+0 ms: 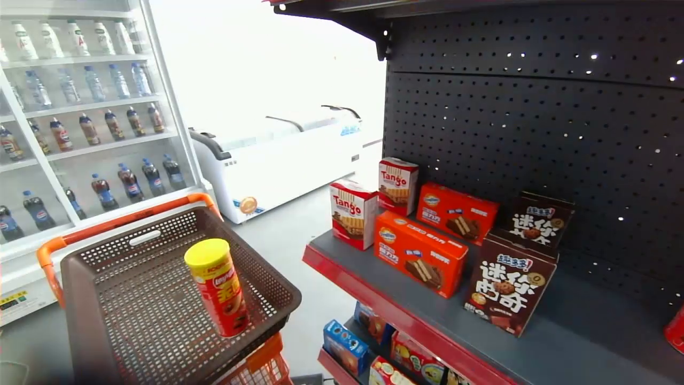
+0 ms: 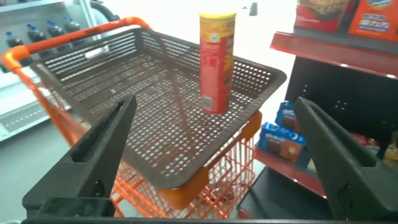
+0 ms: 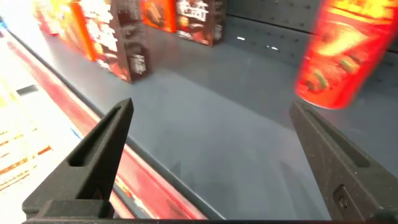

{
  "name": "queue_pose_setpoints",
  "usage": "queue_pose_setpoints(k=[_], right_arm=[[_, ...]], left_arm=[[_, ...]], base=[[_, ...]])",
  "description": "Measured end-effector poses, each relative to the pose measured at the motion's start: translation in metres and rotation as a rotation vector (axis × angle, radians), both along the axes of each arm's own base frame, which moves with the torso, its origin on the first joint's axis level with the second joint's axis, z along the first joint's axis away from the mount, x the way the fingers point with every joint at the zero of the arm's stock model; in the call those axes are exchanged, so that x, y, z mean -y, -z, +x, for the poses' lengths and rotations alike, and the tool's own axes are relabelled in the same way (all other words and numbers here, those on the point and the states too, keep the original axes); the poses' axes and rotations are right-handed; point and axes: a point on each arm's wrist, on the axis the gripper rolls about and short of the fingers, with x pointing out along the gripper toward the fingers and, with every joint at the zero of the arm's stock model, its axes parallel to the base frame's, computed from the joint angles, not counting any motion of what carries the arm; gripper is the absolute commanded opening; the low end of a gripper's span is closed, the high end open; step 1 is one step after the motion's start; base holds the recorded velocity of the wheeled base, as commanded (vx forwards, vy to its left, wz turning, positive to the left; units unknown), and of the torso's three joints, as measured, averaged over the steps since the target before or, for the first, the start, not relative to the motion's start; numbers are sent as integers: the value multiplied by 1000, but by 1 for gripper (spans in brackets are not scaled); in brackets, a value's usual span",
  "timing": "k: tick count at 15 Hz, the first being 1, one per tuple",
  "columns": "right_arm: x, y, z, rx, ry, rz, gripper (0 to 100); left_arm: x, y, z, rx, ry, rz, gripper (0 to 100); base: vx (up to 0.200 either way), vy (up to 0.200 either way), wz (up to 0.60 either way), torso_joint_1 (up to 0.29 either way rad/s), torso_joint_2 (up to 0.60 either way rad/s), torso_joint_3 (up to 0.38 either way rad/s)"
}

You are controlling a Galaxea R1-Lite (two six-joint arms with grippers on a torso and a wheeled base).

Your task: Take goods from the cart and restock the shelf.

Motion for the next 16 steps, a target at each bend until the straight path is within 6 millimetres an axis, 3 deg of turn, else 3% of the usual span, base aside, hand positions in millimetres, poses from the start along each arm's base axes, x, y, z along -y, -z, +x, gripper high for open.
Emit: queue_pose_setpoints(k=[8, 12, 14, 16], right_arm=[[0, 0, 0, 1, 0, 0, 100], [0, 0, 0, 1, 0, 0, 100], [0, 0, 0, 0, 0, 0, 100], [0, 0, 0, 1, 0, -1, 100]], left_arm=[[0, -2, -1, 0, 4, 5, 100], [0, -46, -1, -32, 42, 9, 100], [0, -79, 15, -104, 67, 13, 100], [2, -110, 44, -181, 86, 18, 100]], base=[[0, 0, 0, 0, 0, 0], [0, 0, 0, 0, 0, 0], [0, 0, 0, 0, 0, 0], [0, 0, 0, 0, 0, 0]])
